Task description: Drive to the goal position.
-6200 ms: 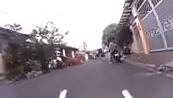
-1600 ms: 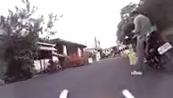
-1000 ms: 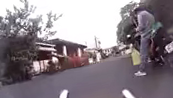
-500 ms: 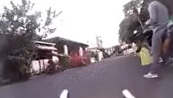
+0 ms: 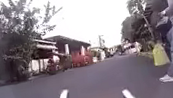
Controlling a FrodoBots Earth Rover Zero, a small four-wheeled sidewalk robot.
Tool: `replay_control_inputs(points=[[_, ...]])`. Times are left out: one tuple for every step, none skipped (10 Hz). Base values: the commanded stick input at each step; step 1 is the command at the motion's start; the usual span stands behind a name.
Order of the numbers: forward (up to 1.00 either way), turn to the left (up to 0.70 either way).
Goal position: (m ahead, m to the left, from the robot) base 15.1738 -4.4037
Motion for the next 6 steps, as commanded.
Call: replay_control_inputs(points=[[1.00,0.00],[1.00,0.00],[1.00,-0.10],[1.00,-0.22],[1.00,-0.21],[1.00,-0.21]])
